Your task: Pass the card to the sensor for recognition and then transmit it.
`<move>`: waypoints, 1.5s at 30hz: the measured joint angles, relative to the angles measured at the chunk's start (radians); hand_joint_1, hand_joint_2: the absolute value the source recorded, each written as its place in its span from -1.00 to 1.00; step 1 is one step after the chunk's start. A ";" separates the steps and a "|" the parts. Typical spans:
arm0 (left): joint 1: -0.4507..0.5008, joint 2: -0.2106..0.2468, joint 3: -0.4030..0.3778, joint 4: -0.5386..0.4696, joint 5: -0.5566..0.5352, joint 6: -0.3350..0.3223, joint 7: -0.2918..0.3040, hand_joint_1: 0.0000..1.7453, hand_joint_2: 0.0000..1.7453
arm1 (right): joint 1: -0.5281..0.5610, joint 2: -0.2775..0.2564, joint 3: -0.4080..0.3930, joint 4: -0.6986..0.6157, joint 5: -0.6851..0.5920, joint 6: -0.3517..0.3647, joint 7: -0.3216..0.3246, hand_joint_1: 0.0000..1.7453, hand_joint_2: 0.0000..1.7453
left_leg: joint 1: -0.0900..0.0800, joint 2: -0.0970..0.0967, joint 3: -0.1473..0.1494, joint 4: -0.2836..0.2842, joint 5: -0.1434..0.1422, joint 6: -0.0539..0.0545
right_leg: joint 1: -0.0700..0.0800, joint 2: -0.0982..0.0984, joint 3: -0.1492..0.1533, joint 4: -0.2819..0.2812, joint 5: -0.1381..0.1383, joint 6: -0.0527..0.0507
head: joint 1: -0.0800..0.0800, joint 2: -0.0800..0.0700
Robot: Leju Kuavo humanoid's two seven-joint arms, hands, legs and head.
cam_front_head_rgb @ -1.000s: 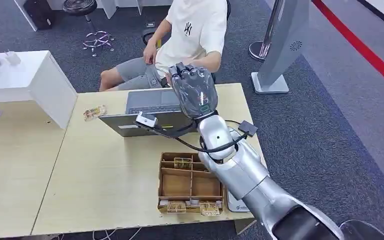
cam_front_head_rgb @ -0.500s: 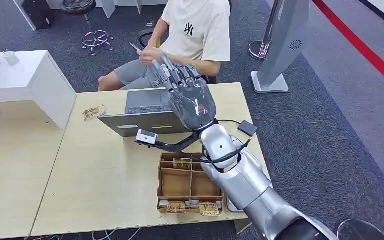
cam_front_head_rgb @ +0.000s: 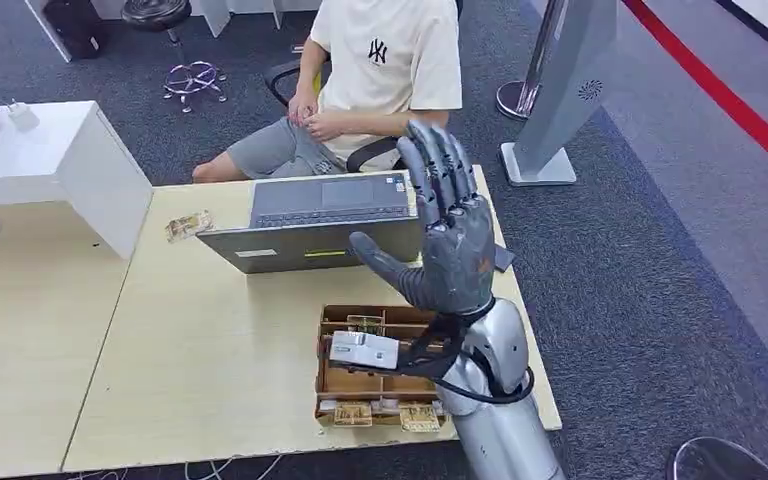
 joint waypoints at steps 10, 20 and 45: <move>0.007 0.000 0.062 0.000 0.059 0.022 0.006 -1.00 -1.00 | 0.098 -0.021 -0.025 0.013 0.075 0.002 -0.028 -1.00 1.00 | 0.000 0.000 0.000 0.000 0.000 0.000 | 0.000 0.000 0.000 0.000 0.001 0.000 | 0.000 0.000; 0.011 0.003 0.062 0.000 0.069 0.026 -0.002 -1.00 -1.00 | 0.172 -0.032 -0.045 0.081 0.136 0.001 -0.033 1.00 1.00 | 0.000 0.000 0.000 0.000 0.000 0.000 | 0.000 0.000 0.000 0.000 0.001 0.000 | 0.000 0.000; 0.015 0.006 0.061 0.000 0.001 0.024 -0.017 -1.00 -1.00 | 0.316 -0.061 -0.003 0.096 0.208 0.000 0.157 0.20 1.00 | 0.000 0.000 0.000 0.000 0.000 0.000 | 0.000 0.000 0.000 0.000 0.001 0.000 | 0.000 0.000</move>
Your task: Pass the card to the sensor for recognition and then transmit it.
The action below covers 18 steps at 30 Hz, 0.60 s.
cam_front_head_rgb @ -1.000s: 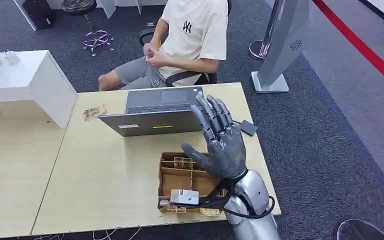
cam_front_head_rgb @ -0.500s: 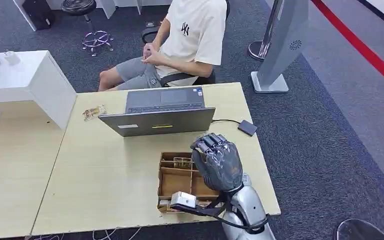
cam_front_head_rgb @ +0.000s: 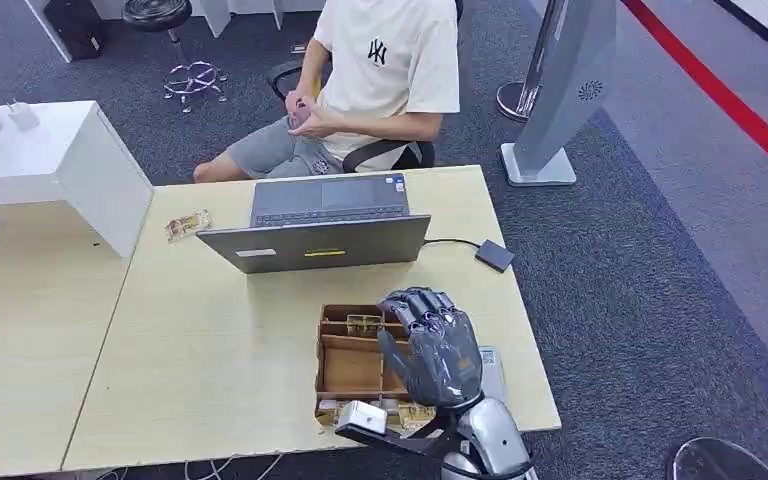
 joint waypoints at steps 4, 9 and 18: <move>0.000 0.000 -0.002 0.000 -0.010 -0.006 -0.005 -1.00 -1.00 | 0.016 -0.003 0.000 -0.014 0.003 0.000 0.002 0.32 1.00 | 0.000 0.000 0.000 0.000 0.000 0.000 | 0.000 0.000 0.000 0.000 0.000 0.000 | 0.000 0.000; 0.000 0.001 -0.004 0.000 -0.026 -0.010 -0.008 -1.00 -1.00 | 0.039 -0.004 -0.004 -0.037 0.008 0.000 0.003 0.30 1.00 | 0.000 0.000 0.000 0.000 0.000 0.000 | 0.000 0.000 0.000 0.000 0.000 0.000 | 0.000 0.000; -0.001 0.005 -0.012 0.000 -0.044 -0.014 -0.011 -1.00 -1.00 | 0.065 -0.004 -0.012 -0.069 0.007 0.000 0.001 0.10 1.00 | 0.000 0.000 0.000 0.000 0.000 0.000 | 0.000 0.000 0.000 0.000 0.000 0.000 | 0.000 0.000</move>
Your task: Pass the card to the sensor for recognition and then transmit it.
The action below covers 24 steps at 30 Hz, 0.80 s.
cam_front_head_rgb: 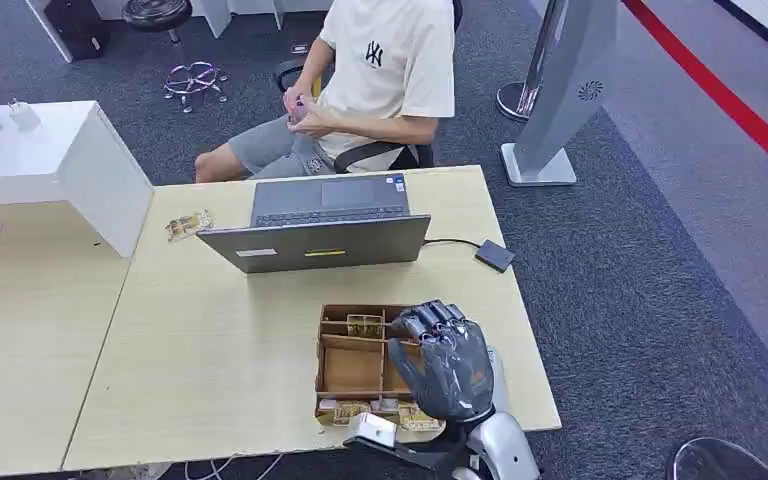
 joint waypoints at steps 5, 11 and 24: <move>-0.001 0.002 -0.015 0.000 -0.026 -0.009 -0.008 -1.00 -1.00 | 0.020 -0.001 -0.005 -0.015 -0.001 0.000 0.003 0.04 1.00 | 0.000 0.000 0.000 0.000 0.000 0.000 | 0.000 0.000 0.000 0.000 0.000 0.000 | 0.000 0.000; -0.004 0.006 -0.026 0.000 -0.045 -0.011 -0.008 -1.00 -1.00 | 0.032 -0.005 -0.005 -0.014 -0.007 0.000 0.021 0.02 1.00 | 0.000 0.000 0.000 0.000 0.000 0.000 | 0.000 0.000 0.000 0.000 0.000 0.000 | 0.000 0.000; -0.004 0.013 -0.035 0.000 -0.058 -0.012 -0.008 -1.00 -1.00 | 0.044 -0.015 -0.004 0.020 0.013 0.000 0.050 0.06 1.00 | 0.000 0.000 0.000 0.000 0.000 0.000 | 0.000 0.000 0.000 0.000 0.000 0.000 | 0.000 0.000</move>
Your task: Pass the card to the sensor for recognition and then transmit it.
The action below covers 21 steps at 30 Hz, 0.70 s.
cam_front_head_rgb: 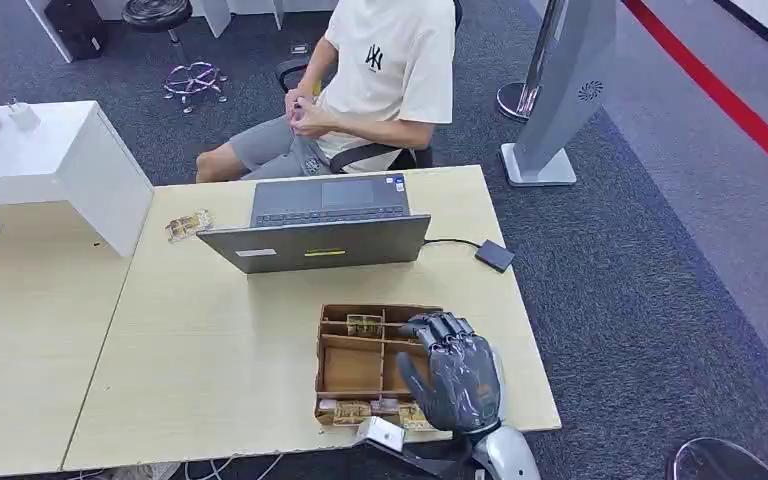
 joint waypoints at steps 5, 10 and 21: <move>0.000 0.000 0.000 0.000 -0.005 -0.003 0.000 -1.00 -1.00 | 0.000 -0.002 -0.003 0.024 0.010 0.000 0.006 0.04 1.00 | 0.000 0.000 0.000 0.000 0.000 0.000 | 0.000 0.000 0.000 0.000 0.000 0.000 | 0.000 0.000; -0.001 0.000 0.000 0.000 -0.009 -0.006 0.000 -1.00 -1.00 | -0.001 -0.002 -0.017 0.050 0.025 0.000 0.006 -0.02 1.00 | 0.000 0.000 0.000 0.000 0.000 0.000 | 0.000 0.000 0.000 0.000 0.000 0.000 | 0.000 0.000; -0.001 0.000 0.000 0.000 -0.023 -0.015 0.000 -1.00 -1.00 | -0.007 0.005 -0.100 0.083 0.037 0.000 -0.006 -0.04 1.00 | 0.000 0.000 0.000 0.000 0.000 0.000 | 0.000 0.000 0.000 0.000 0.000 0.000 | 0.000 0.000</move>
